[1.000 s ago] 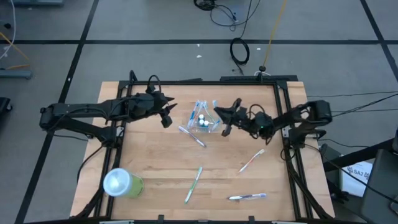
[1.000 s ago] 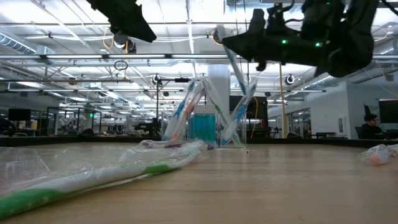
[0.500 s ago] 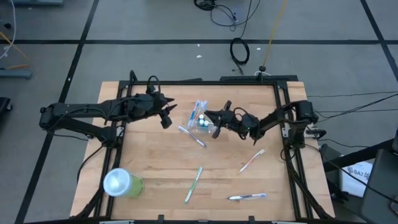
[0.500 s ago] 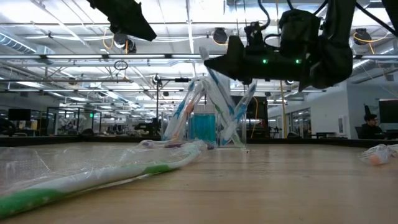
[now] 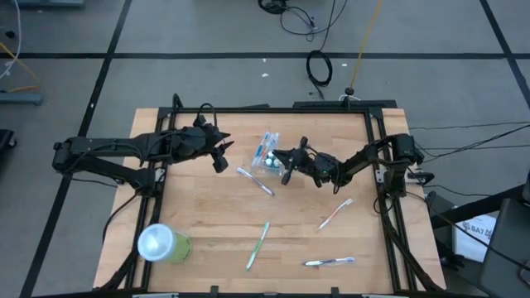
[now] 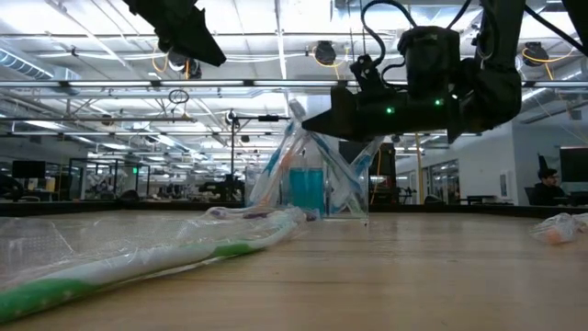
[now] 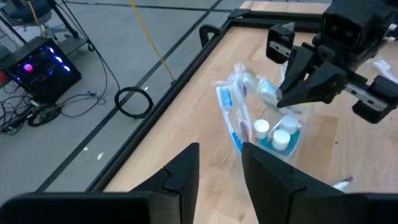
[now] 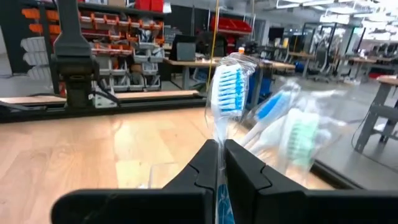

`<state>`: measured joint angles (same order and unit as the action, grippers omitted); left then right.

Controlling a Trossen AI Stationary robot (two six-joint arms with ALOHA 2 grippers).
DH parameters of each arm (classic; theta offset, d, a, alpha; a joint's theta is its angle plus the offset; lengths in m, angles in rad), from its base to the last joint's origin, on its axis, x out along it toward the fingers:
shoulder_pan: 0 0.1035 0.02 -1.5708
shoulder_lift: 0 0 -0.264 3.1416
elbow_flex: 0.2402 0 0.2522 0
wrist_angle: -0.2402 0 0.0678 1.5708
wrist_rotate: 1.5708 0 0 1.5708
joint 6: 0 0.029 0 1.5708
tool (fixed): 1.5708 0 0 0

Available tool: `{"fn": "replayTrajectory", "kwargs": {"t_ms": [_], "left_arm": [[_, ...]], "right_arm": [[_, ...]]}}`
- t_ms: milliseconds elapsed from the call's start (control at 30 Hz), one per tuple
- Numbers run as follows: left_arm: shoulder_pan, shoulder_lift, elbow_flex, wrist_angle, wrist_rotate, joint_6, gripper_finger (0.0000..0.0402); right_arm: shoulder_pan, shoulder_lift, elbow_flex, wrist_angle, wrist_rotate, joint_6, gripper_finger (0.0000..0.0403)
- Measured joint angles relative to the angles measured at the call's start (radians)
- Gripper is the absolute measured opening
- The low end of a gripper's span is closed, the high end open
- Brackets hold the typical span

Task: Pick & Place toothbrushing station
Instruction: Put the blue toothbrush into the transparent organizer

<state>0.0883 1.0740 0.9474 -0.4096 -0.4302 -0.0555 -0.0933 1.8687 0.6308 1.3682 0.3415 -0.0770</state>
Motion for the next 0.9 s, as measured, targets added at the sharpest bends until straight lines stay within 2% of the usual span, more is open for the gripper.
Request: {"fn": "replayTrajectory", "kwargs": {"t_ms": [233, 467, 667, 900], "left_arm": [[0.0, 0.0, 0.0, -0.027, -0.003, -0.031, 0.0127], [0.0, 0.0, 0.0, -0.069, -0.005, -0.049, 0.0127], [0.0, 0.0, 0.0, -0.067, -0.009, -0.053, 0.0127], [0.0, 0.0, 0.0, -0.067, -0.009, -0.053, 0.0127]], "right_arm": [[-0.001, 0.0, -0.001, -0.004, 0.007, 0.01, 0.0028], [-0.001, 0.0, -0.001, 0.004, 0.212, 0.045, 0.0077], [0.018, 0.0, -0.001, -0.007, 0.211, 0.023, 0.012], [0.023, -0.027, -0.001, 0.08, 0.208, -0.02, 0.0168]]}}
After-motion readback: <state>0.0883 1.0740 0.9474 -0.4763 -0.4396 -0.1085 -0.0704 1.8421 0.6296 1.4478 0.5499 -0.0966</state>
